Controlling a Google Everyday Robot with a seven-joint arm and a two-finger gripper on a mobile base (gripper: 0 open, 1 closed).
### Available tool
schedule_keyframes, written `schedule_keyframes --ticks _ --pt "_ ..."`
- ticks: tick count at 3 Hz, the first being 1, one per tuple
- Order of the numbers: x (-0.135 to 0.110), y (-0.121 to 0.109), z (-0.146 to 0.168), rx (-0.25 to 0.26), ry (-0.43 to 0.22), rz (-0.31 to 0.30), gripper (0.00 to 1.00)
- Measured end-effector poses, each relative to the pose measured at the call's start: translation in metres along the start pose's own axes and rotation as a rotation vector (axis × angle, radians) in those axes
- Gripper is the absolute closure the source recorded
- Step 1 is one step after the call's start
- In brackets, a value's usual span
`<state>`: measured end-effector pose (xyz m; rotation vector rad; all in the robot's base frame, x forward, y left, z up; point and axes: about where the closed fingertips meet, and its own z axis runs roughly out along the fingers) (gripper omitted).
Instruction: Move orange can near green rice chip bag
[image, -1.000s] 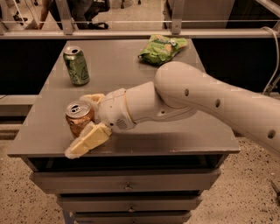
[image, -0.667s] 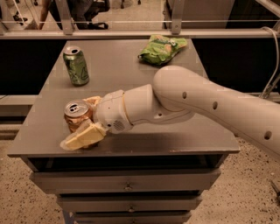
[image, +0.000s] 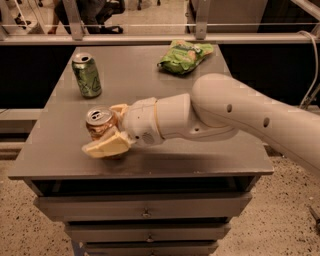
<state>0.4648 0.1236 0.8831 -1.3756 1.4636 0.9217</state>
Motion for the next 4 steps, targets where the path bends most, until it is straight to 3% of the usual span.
schedule_keyframes --ticks 1,2,3,4 --pt "-0.017 -0.033 -0.059 0.116 -0.007 -0.053 1.0" --pt "-0.018 -0.033 -0.059 0.116 -0.007 -0.053 1.0" --pt "-0.025 -0.041 -0.064 0.154 -0.019 -0.101 1.0" --pt "-0.033 -0.083 -0.089 0.246 -0.041 -0.166 1.0"
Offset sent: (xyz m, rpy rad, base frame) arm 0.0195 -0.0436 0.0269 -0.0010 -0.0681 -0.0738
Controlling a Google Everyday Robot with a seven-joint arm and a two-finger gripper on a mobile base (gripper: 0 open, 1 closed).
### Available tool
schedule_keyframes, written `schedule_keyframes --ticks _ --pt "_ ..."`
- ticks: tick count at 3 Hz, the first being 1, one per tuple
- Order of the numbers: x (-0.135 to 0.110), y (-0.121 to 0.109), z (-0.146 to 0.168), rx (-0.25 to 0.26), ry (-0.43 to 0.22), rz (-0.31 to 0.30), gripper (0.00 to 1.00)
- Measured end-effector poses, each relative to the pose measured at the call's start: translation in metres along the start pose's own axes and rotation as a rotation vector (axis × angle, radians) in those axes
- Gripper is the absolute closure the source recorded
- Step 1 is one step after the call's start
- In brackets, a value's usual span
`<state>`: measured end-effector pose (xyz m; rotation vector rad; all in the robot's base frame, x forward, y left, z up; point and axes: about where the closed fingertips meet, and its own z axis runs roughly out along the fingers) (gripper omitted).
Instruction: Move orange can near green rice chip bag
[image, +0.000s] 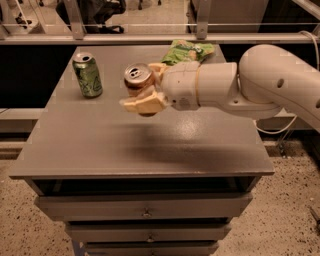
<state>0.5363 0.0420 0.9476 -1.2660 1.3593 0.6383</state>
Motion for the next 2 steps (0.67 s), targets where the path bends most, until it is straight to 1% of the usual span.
schedule_keyframes --ticks 1,2 --pt "-0.001 -0.07 -0.023 0.109 -0.039 -0.027 1.0" --pt "0.008 -0.137 -0.046 0.211 -0.082 -0.002 1.0"
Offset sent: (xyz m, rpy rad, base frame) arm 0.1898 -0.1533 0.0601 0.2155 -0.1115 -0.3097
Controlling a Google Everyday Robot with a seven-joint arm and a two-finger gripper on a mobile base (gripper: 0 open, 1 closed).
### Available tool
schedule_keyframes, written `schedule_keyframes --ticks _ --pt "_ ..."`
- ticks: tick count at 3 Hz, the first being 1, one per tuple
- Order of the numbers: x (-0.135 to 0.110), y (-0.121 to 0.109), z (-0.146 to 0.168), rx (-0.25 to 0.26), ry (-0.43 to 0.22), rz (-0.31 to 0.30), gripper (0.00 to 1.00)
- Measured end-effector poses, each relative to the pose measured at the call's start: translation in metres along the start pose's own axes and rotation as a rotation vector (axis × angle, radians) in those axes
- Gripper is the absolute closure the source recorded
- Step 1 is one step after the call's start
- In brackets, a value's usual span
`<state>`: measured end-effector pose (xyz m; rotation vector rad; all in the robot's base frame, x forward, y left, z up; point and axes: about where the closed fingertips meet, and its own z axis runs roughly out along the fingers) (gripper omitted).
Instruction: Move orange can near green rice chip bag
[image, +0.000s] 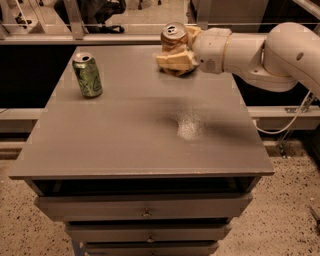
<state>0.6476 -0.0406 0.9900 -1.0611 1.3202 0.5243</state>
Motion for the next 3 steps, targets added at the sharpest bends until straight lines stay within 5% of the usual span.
schedule_keyframes --ticks 1,3 --pt "0.038 -0.072 -0.023 0.143 0.003 0.09 1.0" --pt "0.085 -0.125 -0.053 0.273 0.045 0.188 1.0"
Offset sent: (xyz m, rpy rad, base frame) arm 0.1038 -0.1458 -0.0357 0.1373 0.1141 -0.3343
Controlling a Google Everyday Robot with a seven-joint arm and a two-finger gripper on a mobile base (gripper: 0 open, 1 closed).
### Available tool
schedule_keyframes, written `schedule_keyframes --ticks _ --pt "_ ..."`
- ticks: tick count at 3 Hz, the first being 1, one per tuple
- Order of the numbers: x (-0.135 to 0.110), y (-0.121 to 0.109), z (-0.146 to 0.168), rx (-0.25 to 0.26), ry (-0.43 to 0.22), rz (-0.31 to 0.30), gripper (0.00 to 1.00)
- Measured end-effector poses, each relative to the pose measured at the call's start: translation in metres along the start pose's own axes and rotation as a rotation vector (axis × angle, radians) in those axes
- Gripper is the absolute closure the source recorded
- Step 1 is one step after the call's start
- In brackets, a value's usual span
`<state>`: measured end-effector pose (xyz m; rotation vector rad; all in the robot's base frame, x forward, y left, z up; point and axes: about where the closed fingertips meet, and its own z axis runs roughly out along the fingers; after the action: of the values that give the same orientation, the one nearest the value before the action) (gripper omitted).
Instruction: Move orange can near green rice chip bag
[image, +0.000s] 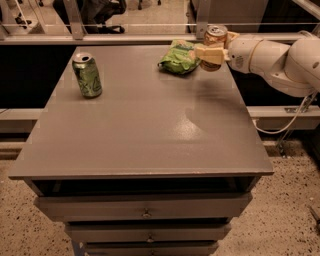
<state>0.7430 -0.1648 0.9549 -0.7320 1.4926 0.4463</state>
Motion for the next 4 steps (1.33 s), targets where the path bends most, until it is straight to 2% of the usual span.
schedule_keyframes --ticks 2,3,4 --pt "0.038 -0.027 0.012 0.023 0.044 0.082 1.0" --pt "0.048 -0.031 0.025 0.0 0.065 0.119 0.81" --pt "0.053 -0.032 0.036 -0.022 0.076 0.139 0.58"
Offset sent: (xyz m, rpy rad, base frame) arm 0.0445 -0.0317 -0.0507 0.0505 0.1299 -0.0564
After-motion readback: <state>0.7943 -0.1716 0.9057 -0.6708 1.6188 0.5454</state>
